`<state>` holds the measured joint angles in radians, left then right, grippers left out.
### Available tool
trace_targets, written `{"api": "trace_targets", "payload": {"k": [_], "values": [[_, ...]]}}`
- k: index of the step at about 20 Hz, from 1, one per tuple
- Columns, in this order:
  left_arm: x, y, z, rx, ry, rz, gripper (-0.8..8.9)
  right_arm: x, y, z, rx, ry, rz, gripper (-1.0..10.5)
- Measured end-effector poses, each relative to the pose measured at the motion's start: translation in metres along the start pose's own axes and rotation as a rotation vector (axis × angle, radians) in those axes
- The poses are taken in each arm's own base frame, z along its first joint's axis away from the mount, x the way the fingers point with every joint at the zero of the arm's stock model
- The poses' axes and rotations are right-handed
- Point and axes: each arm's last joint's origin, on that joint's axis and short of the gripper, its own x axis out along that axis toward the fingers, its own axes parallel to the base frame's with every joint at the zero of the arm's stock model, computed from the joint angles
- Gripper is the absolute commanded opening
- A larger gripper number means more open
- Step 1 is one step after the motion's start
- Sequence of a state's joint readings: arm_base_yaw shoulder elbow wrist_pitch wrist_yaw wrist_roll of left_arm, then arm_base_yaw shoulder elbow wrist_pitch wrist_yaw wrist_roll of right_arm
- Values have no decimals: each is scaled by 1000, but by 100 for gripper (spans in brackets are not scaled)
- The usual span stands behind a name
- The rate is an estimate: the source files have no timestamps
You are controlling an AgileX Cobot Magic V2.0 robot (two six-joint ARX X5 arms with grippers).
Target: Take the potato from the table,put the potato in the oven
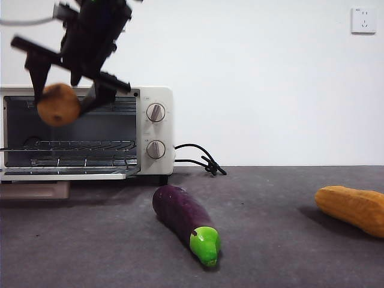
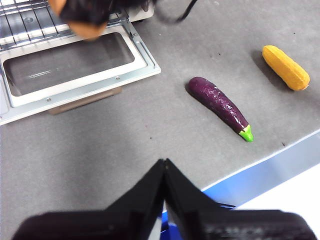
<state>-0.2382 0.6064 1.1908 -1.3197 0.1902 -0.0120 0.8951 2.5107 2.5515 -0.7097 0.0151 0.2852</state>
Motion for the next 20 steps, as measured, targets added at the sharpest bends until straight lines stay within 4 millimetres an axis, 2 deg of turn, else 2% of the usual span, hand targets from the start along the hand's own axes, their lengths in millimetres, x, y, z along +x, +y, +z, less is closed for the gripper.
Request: {"api": "trace_targets", "payload": {"k": [7, 11, 20], "values": [[0, 0, 0, 0, 0, 0, -4, 15, -5, 3, 13, -121, -92, 58], [0, 0, 0, 0, 0, 0, -4, 30, -14, -2, 22, -143, -132, -3], [0, 0, 0, 10, 1, -6, -4, 32, -35, 5, 55, -186, -165, -3]]}}
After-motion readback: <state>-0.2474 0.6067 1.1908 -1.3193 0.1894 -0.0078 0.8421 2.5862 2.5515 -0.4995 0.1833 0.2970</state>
